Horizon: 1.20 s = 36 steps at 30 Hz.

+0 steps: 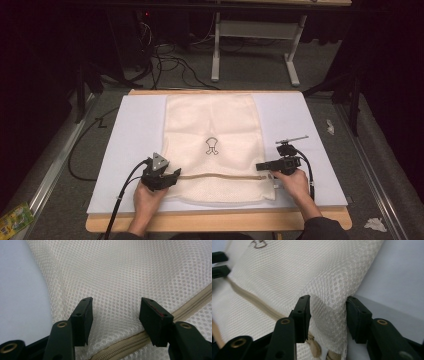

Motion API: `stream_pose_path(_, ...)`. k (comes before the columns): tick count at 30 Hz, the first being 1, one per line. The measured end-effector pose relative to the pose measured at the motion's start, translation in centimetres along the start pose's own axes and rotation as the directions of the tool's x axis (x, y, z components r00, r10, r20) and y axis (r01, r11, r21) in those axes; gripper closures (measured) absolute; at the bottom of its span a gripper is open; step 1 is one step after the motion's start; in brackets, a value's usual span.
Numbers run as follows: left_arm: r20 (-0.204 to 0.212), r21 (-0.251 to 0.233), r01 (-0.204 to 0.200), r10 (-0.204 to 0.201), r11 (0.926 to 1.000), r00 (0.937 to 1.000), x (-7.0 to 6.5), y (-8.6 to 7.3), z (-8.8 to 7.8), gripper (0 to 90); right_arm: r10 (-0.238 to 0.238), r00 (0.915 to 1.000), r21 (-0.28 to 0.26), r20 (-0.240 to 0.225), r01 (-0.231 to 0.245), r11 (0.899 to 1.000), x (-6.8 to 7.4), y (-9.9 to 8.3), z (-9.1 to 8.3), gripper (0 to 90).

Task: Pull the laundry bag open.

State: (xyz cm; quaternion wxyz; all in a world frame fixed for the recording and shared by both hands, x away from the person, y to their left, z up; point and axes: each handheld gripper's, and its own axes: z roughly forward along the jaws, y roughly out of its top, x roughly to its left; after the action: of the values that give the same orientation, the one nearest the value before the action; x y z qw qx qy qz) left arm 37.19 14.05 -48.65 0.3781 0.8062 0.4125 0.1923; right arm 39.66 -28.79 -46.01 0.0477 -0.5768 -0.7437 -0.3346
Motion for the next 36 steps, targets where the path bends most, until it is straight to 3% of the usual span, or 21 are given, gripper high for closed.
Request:
stream_pose_path(2, 0.001, 0.000, 0.000, 0.000, 1.0000, 1.0000, 0.0, 0.0, 0.0, 44.7, 0.008, 0.9999, -0.006, 0.013, -0.008, 1.000, -0.2, 0.1, 0.0, 55.8)
stream_pose_path(3, 0.000, -0.001, 0.001, -0.001, 1.0000, 1.0000, 0.0, 0.0, 0.0, 44.7, 0.033, 0.9995, -0.019, -0.004, -0.033, 0.999, -0.6, 0.4, 0.1, 55.7)
stream_pose_path(5, 0.001, 0.000, 0.001, -0.001, 1.0000, 1.0000, 0.0, 0.0, 0.0, 44.7, 0.031, 0.9995, -0.021, -0.005, -0.031, 0.999, -0.6, 0.6, 0.2, 54.8)
stream_pose_path(10, 0.000, 0.000, 0.000, 0.000, 1.0000, 1.0000, 0.0, 0.0, 0.0, 44.7, 0.010, 0.9967, 0.043, -0.081, -0.007, 0.999, 0.2, 0.6, 0.9, 54.8)
stream_pose_path(12, -0.001, -0.001, 0.001, -0.001, 1.0000, 1.0000, 0.0, 0.0, 0.0, 44.7, 0.006, 0.9961, 0.048, -0.088, -0.002, 0.999, 0.2, 0.4, 0.8, 55.5)
stream_pose_path(14, -0.001, -0.002, 0.000, 0.000, 1.0000, 1.0000, 0.0, 0.0, 0.0, 44.7, 0.040, 0.9906, 0.065, -0.131, -0.032, 0.997, -0.4, -0.1, 0.4, 57.4)
stream_pose_path(16, 0.000, 0.000, 0.000, 0.000, 1.0000, 1.0000, 0.0, 0.0, 0.0, 44.7, 0.053, 0.9867, 0.056, -0.153, -0.045, 0.997, -0.6, -0.1, 0.4, 57.4)
stream_pose_path(18, 0.001, 0.000, 0.001, -0.001, 1.0000, 1.0000, 0.0, 0.0, 0.0, 44.7, 0.077, 0.9777, 0.025, -0.195, -0.073, 0.997, -0.6, 0.2, 0.8, 57.3)
stream_pose_path(20, 0.001, 0.000, 0.001, -0.001, 1.0000, 1.0000, 0.0, 0.0, 0.0, 44.7, 0.046, 0.9848, 0.045, -0.168, -0.039, 0.998, 0.3, 1.1, 1.9, 57.7)
stream_pose_path(23, 0.001, 0.000, 0.001, -0.001, 1.0000, 1.0000, 0.0, 0.0, 0.0, 44.7, 0.017, 0.9881, 0.051, -0.153, -0.009, 0.999, 0.5, 1.3, 2.0, 60.1)
stream_pose_path(26, 0.002, 0.001, 0.002, -0.002, 1.0000, 1.0000, 0.0, 0.0, 0.0, 44.7, 0.012, 0.9898, 0.068, -0.142, -0.002, 0.998, -0.2, 0.8, 1.2, 73.2)
stream_pose_path(27, 0.002, 0.001, 0.002, -0.002, 1.0000, 1.0000, 0.0, 0.0, 0.0, 44.7, 0.012, 0.9898, 0.068, -0.142, -0.002, 0.998, -0.2, 0.8, 1.2, 73.2)
stream_pose_path(29, 0.006, 0.002, 0.006, -0.006, 1.0000, 1.0000, 0.1, 0.0, 0.0, 44.7, -0.001, 0.9877, 0.056, -0.156, 0.010, 0.998, -0.5, 0.6, 0.7, 81.8)
stream_pose_path(36, 0.010, 0.005, 0.012, -0.012, 0.9999, 0.9999, 0.1, 0.1, 0.0, 44.7, -0.008, 0.9778, 0.002, -0.209, 0.008, 1.000, -0.4, 0.6, -0.6, 84.9)
